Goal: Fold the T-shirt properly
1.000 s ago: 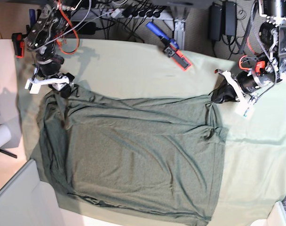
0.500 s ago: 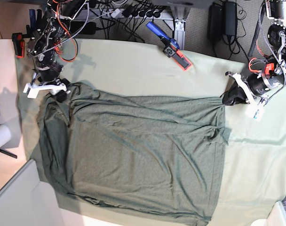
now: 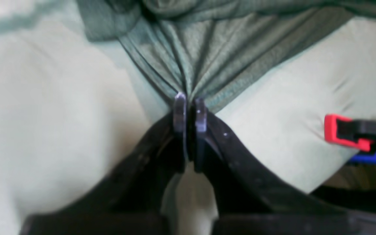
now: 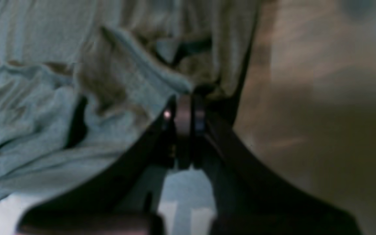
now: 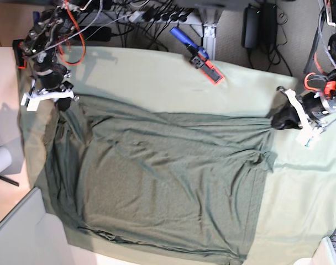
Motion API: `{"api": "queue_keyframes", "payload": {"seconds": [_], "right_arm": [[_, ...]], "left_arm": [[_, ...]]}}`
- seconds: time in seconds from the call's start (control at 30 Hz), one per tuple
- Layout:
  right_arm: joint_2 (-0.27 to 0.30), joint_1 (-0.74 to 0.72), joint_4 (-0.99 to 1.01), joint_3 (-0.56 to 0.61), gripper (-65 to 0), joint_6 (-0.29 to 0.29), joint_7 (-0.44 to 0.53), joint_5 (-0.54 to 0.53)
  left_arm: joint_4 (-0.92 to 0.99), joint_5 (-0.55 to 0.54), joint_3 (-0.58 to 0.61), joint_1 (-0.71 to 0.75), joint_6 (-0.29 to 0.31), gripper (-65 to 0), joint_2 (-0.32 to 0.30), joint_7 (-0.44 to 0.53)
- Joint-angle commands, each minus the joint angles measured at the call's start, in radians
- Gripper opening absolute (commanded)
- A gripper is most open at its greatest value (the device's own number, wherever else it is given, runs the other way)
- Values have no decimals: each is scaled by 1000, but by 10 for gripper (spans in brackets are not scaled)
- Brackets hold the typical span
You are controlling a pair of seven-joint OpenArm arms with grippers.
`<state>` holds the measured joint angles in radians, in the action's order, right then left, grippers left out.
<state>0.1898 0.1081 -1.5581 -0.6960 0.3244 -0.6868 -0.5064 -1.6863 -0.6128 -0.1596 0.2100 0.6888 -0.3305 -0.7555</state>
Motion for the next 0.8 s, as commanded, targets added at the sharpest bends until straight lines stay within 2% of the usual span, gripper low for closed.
{"api": "queue_keyframes", "payload": {"seconds": [0.0, 0.2, 0.43, 0.67, 0.77], "right_arm": [[16, -8, -23, -5, -650, 0, 16, -14], [41, -26, -24, -5, -650, 0, 28, -37], [65, -117, -5, -5, -650, 0, 28, -13], [65, -248, 158, -4, -650, 1, 30, -6], [65, -293, 224, -2, -650, 2, 32, -6]], "left_arm": [[-28, -24, -5, -8, 9, -650, -19, 14], [-44, -24, -5, -25, 9, -650, -34, 18], [-41, 4, -5, -93, 9, -650, -35, 41], [51, 4, -2, -196, 9, -650, -35, 43], [129, 4, -1, -239, 9, -650, -35, 74]]}}
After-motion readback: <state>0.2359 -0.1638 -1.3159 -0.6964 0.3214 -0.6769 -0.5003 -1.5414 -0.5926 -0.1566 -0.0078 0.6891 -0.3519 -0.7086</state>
